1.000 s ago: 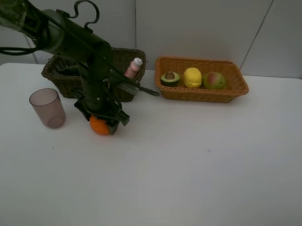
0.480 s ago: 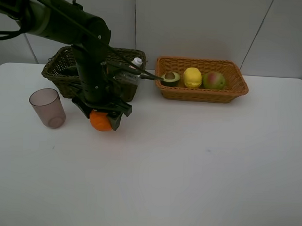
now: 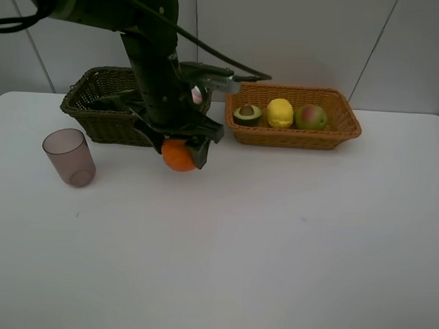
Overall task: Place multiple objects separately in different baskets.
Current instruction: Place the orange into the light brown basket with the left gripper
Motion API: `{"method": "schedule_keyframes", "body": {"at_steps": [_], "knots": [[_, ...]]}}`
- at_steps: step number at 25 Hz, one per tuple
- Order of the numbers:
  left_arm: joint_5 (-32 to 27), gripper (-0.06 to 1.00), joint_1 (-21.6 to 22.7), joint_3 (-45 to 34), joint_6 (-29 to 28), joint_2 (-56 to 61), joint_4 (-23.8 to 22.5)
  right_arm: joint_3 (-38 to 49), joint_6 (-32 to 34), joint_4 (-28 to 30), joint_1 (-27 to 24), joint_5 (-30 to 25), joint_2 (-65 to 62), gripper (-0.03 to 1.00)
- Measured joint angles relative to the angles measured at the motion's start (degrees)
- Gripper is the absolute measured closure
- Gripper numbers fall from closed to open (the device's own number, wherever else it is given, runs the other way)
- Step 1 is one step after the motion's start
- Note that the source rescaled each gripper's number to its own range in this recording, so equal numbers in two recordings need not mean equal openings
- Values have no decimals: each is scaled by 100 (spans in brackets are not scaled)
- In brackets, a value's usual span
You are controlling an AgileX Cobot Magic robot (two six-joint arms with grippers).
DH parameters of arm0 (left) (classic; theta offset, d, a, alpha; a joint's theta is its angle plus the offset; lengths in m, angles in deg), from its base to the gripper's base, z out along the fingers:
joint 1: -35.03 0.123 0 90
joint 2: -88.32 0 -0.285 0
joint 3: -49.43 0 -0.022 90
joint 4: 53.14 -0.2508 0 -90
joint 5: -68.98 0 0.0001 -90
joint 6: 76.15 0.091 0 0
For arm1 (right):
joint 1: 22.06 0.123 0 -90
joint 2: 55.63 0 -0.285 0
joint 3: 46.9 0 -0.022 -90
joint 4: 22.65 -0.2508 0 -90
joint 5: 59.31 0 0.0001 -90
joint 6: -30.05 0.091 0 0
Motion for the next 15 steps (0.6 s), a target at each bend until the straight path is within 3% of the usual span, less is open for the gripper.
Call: {"method": "schedule_keyframes", "body": {"at_steps": [9, 15], "knots": [[-29, 1, -46, 978, 12, 0, 81, 0, 0, 0, 0, 0, 0, -3], [333, 1, -46, 1469, 39, 0, 81, 0, 0, 0, 0, 0, 0, -3]]}}
